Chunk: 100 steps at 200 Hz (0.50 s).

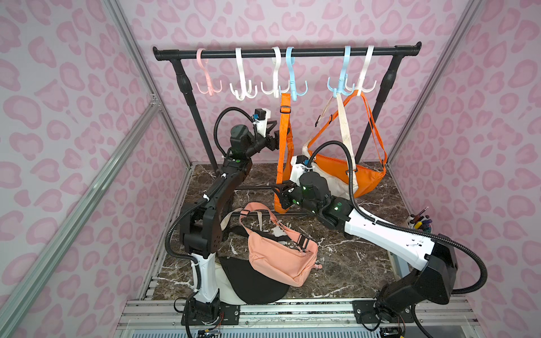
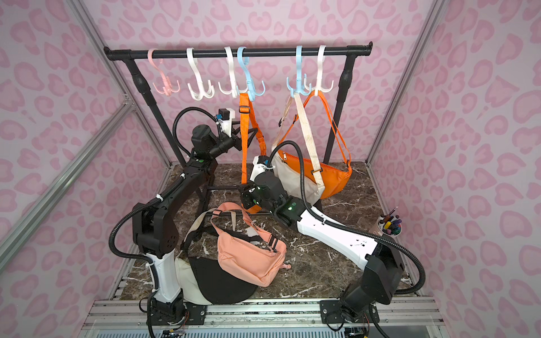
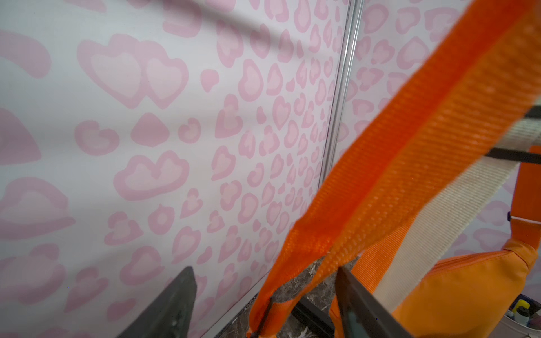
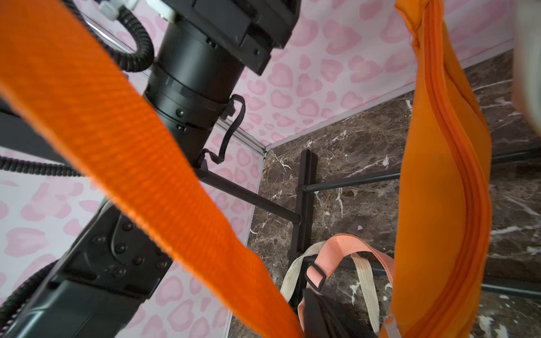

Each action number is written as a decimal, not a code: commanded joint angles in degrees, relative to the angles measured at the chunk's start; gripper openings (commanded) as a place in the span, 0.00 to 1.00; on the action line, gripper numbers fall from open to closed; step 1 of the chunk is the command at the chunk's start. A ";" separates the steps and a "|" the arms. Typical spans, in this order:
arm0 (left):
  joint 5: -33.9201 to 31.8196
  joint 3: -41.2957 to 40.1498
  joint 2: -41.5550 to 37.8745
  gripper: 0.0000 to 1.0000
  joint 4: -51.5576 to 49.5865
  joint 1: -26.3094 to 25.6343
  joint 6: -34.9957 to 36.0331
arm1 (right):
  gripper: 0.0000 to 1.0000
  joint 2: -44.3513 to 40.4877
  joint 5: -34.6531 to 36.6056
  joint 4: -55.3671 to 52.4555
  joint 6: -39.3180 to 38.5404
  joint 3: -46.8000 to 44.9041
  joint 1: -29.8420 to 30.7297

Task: Take the bag off the hook
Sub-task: Pick up the bag from the hook.

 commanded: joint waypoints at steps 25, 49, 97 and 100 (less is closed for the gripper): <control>1.31 4.67 2.92 0.70 0.91 -0.06 -0.50 | 0.05 -1.70 0.36 0.97 -0.18 -1.23 -1.78; 2.59 5.16 3.89 0.66 2.32 -0.24 -1.57 | 0.00 -3.40 -0.30 0.79 1.27 -1.85 -3.46; 3.52 4.91 4.06 0.46 2.16 -0.50 -2.02 | 0.00 -7.36 0.87 -2.10 2.16 -2.92 -5.95; 3.51 4.86 4.04 0.42 2.18 -0.50 -2.09 | 0.00 -7.57 0.99 -2.31 2.24 -2.98 -6.18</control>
